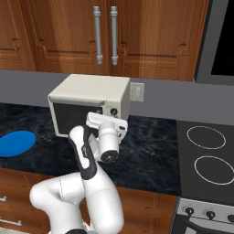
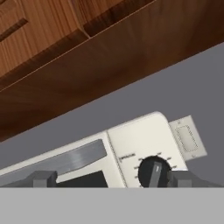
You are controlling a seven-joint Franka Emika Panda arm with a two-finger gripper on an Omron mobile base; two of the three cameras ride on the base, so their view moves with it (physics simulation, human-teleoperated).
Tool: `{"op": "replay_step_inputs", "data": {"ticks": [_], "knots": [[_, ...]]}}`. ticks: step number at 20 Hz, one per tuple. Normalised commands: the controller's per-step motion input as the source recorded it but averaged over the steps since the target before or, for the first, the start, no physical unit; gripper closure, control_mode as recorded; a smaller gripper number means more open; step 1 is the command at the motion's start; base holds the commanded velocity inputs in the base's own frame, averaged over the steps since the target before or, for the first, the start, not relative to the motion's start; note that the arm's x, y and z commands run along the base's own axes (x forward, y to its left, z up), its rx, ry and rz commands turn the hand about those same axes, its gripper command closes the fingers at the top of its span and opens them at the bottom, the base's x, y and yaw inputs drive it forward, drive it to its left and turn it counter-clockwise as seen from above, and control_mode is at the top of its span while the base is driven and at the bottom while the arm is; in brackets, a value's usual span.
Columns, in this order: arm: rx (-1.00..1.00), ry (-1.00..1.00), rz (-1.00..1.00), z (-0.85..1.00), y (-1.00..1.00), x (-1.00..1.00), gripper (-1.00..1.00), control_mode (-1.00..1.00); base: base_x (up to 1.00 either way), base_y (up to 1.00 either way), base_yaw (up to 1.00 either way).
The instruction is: Pull the toaster oven rack outwards. Pick up the baguette from the plate and place it on the toaster oven rack. Close the toaster oven door fully and set the temperature to the lowest setting.
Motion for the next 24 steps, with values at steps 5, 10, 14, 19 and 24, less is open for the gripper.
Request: {"op": "replay_step_inputs", "data": {"ticks": [5, 10, 14, 19, 24], "knots": [[0.00, 0.00, -0.06, 0.00, 0.01, 0.01, -1.00, -1.00, 0.00, 0.00, 0.00], [0.00, 0.00, -0.04, 0.00, 0.00, 0.00, -1.00, -1.00, 0.00, 0.00, 0.00], [0.00, 0.00, -0.02, 0.00, 0.00, 0.00, -1.00, -1.00, 0.00, 0.00, 0.00], [0.00, 0.03, -0.01, 0.00, 0.00, 0.00, -1.00, -1.00, 0.00, 0.00, 0.00], [0.00, 0.05, 0.00, 0.00, 0.00, 0.00, -1.00, -1.00, 0.00, 0.00, 0.00]]}}
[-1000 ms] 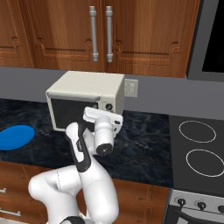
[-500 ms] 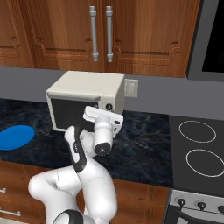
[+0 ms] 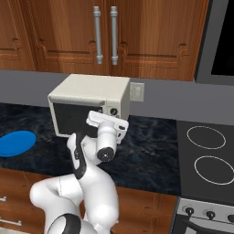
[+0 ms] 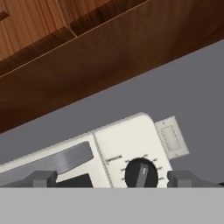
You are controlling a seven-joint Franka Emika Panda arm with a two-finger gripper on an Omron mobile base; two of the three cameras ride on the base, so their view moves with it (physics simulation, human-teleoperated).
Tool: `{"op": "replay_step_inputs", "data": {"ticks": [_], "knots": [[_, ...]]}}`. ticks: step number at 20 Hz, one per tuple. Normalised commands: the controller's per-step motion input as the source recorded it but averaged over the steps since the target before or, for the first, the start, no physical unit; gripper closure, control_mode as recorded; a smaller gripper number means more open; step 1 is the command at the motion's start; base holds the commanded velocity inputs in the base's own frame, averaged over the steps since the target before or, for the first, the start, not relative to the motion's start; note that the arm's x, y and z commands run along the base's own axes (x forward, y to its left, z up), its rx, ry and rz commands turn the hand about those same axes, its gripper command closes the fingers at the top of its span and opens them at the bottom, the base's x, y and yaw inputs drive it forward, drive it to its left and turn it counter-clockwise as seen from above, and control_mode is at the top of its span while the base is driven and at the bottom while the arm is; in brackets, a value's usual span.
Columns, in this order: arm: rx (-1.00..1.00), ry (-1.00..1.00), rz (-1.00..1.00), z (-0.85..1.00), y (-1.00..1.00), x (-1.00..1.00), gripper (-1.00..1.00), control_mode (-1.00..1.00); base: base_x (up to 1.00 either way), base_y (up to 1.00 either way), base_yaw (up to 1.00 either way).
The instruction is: Pull the toaster oven rack outwards. Pick up the baguette from the plate and place it on the toaster oven rack. Close the toaster oven door fully and set the temperature to the lowest setting.
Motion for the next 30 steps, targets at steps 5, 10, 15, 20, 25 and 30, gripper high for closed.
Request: {"op": "replay_step_inputs", "data": {"ticks": [5, 10, 15, 20, 25, 30], "knots": [[0.00, 0.05, -0.01, 0.00, 0.00, 0.00, -1.00, -1.00, 0.00, 0.00, 0.00], [0.00, 0.03, -0.01, 0.00, 0.00, 0.06, -1.00, -1.00, 0.00, 0.00, 0.00], [0.00, 0.01, -0.01, -0.01, -0.01, 0.09, -1.00, -1.00, 0.00, 0.00, 0.00], [0.00, 0.00, -0.01, -0.06, -0.02, 0.01, -1.00, -1.00, 0.00, 0.00, 0.00], [0.00, 0.00, 0.00, -0.08, 0.00, 0.00, -1.00, -1.00, 0.00, 0.00, 0.00], [0.00, 0.00, 0.00, -0.03, -0.10, 0.00, -1.00, -1.00, 0.00, 0.00, 0.00]]}}
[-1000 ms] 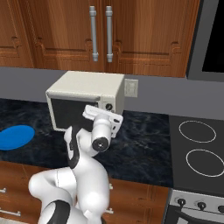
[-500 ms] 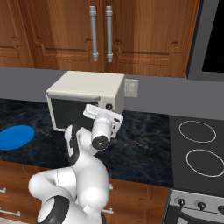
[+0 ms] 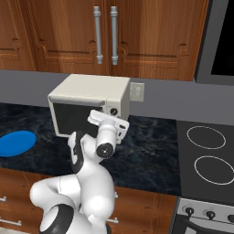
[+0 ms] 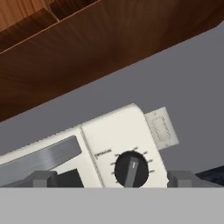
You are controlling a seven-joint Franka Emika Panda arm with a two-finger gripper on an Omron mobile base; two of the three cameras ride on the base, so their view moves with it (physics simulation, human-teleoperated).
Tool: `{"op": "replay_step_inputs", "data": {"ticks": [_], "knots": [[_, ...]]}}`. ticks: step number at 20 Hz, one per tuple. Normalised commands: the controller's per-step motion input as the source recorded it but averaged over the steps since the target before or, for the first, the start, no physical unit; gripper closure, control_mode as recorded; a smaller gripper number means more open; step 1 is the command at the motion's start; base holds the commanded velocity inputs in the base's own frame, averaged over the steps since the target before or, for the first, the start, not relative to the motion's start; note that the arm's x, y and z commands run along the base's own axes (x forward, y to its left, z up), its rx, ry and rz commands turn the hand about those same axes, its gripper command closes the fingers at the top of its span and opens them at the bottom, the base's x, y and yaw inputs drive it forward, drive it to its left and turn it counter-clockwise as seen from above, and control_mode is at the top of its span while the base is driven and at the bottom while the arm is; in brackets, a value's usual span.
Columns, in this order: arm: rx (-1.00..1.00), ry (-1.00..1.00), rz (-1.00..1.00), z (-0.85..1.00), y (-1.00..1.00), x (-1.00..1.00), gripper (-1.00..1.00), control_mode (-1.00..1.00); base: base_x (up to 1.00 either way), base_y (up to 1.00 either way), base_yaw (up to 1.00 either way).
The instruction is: Pull the toaster oven rack outwards. Pick up the baguette from the plate and place it on the toaster oven rack. Close the toaster oven door fully and set the temperature to the lowest setting.
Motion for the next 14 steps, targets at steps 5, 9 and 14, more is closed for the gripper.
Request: {"op": "replay_step_inputs", "data": {"ticks": [5, 9, 14], "knots": [[0.00, 0.00, 0.00, -0.03, -0.16, 0.00, -1.00, -1.00, 0.00, 0.00, 0.00], [0.00, 0.00, 0.00, 0.00, -0.10, 0.02, -1.00, -1.00, 0.00, 0.00, 0.00], [0.00, 0.00, 0.00, 0.00, 0.00, 0.08, -1.00, -1.00, 0.00, 0.00, 0.00]]}}
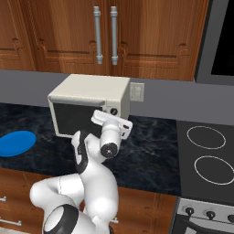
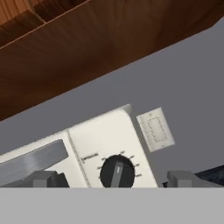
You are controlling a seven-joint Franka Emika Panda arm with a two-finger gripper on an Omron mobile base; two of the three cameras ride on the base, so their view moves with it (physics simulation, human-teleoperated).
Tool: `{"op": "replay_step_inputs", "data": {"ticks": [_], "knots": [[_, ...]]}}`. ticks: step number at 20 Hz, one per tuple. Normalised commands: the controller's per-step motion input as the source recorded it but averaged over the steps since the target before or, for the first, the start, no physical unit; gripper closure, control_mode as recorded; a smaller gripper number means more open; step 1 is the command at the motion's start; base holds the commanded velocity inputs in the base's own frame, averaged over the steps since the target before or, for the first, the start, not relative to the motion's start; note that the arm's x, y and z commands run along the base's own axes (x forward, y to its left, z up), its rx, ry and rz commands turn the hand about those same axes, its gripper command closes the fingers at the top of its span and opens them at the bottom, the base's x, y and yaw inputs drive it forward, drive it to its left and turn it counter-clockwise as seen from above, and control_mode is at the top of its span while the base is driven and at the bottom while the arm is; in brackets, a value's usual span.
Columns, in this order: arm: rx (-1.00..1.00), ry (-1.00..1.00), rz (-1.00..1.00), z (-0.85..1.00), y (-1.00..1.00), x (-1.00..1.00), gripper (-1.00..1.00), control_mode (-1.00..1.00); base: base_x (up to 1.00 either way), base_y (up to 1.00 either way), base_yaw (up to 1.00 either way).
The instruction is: Pull the toaster oven rack outwards. Pick up the baguette from the plate and place it on the toaster oven rack. Close the toaster oven door fully and set the temperature to the lowest setting.
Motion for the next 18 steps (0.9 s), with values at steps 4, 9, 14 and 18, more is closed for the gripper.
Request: {"op": "replay_step_inputs", "data": {"ticks": [4, 9, 14, 18], "knots": [[0.00, 0.02, 0.00, 0.00, 0.00, 0.29, -1.00, -1.00, 0.00, 0.00, 0.00], [0.00, 0.05, 0.00, -0.03, 0.00, 0.19, -1.00, -1.00, 0.00, 0.00, 0.00], [0.00, 0.04, 0.00, -0.16, 0.00, 0.00, -1.00, -1.00, 0.00, 0.00, 0.00], [0.00, 0.00, 0.00, -0.10, 0.01, 0.00, -1.00, -1.00, 0.00, 0.00, 0.00]]}}
